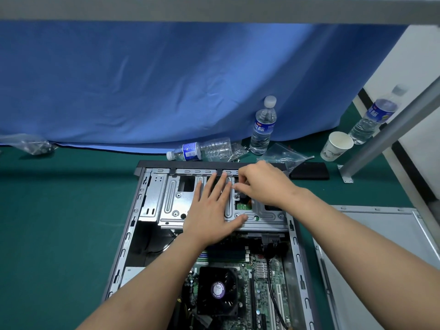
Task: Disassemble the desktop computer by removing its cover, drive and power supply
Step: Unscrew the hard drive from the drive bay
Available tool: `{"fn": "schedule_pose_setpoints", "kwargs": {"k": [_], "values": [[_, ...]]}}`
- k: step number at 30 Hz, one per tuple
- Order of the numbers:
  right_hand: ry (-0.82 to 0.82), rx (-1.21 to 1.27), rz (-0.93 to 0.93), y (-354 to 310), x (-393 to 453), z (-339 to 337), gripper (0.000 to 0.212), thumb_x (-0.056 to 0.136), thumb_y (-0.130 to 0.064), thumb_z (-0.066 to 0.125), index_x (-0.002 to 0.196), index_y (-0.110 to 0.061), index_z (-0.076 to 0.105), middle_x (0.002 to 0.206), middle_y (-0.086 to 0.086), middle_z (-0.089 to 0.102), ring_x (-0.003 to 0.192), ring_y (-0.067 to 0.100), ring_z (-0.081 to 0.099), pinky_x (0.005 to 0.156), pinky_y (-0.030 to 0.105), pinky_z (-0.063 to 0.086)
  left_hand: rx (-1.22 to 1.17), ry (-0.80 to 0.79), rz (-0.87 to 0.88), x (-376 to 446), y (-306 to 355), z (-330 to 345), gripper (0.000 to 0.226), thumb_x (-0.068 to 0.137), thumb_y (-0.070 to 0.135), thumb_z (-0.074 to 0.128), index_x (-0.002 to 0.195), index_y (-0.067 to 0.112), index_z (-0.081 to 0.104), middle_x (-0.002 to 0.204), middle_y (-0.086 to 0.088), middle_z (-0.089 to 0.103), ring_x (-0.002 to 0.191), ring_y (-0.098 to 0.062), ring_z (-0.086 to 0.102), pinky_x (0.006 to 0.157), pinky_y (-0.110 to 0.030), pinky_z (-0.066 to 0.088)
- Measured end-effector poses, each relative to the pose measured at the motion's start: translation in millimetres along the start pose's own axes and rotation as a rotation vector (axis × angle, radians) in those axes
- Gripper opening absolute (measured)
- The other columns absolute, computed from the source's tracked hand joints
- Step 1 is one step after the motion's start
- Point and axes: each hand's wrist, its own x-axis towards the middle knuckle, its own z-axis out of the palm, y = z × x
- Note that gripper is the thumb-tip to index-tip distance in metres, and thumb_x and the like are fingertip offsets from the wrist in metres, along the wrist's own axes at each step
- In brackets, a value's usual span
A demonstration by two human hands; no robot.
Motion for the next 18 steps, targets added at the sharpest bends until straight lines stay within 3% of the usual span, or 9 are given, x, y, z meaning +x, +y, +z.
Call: {"fn": "schedule_pose_setpoints", "kwargs": {"k": [3, 6, 10, 14, 18], "values": [[0.048, -0.021, 0.033, -3, 0, 3, 0.027, 0.092, -0.039, 0.053, 0.078, -0.016, 0.055, 0.085, 0.008, 0.061, 0.084, 0.028, 0.056, 0.066, 0.033, 0.04, 0.001, 0.0, -0.001, 0, 0, 0, 0.095, 0.077, 0.081, 0.011, 0.153, 0.024, 0.005, 0.159, 0.007, -0.012, 0.144, -0.012, -0.022, 0.117, -0.041, -0.015], [-0.039, 0.098, -0.025, 3, 0, -1, 0.015, 0.089, -0.024, 0.059, 0.077, -0.015, 0.058, 0.083, 0.005, 0.066, 0.083, 0.024, 0.062, 0.074, 0.036, 0.051, 0.006, 0.0, -0.005, 0, -1, 1, 0.095, 0.077, 0.081, 0.01, 0.153, 0.023, 0.004, 0.159, 0.007, -0.013, 0.144, -0.011, -0.023, 0.117, -0.041, -0.014], [-0.076, 0.263, -0.079, 15, -3, -7, 0.005, 0.083, -0.008, 0.066, 0.082, -0.011, 0.063, 0.083, 0.0, 0.07, 0.084, 0.01, 0.067, 0.074, 0.02, 0.047, 0.016, -0.005, -0.011, 0, 0, 1, 0.096, 0.076, 0.082, 0.008, 0.153, 0.023, 0.004, 0.159, 0.007, -0.014, 0.143, -0.012, -0.023, 0.117, -0.043, -0.013], [-0.086, 0.246, 0.003, 21, 0, -6, 0.009, 0.084, -0.023, 0.069, 0.08, -0.016, 0.064, 0.077, -0.008, 0.06, 0.087, 0.015, 0.058, 0.072, 0.026, 0.041, 0.015, -0.004, -0.008, 0, -1, 2, 0.096, 0.077, 0.082, 0.009, 0.153, 0.023, 0.003, 0.159, 0.007, -0.014, 0.142, -0.01, -0.025, 0.116, -0.042, -0.015], [0.006, 0.111, 0.132, 17, 1, 2, 0.039, 0.087, -0.044, 0.062, 0.064, -0.012, 0.057, 0.073, 0.006, 0.062, 0.079, 0.026, 0.057, 0.068, 0.036, 0.049, 0.012, 0.0, -0.006, 0, -1, 2, 0.096, 0.077, 0.082, 0.009, 0.153, 0.023, 0.004, 0.159, 0.008, -0.014, 0.142, -0.01, -0.025, 0.117, -0.041, -0.015]]}}
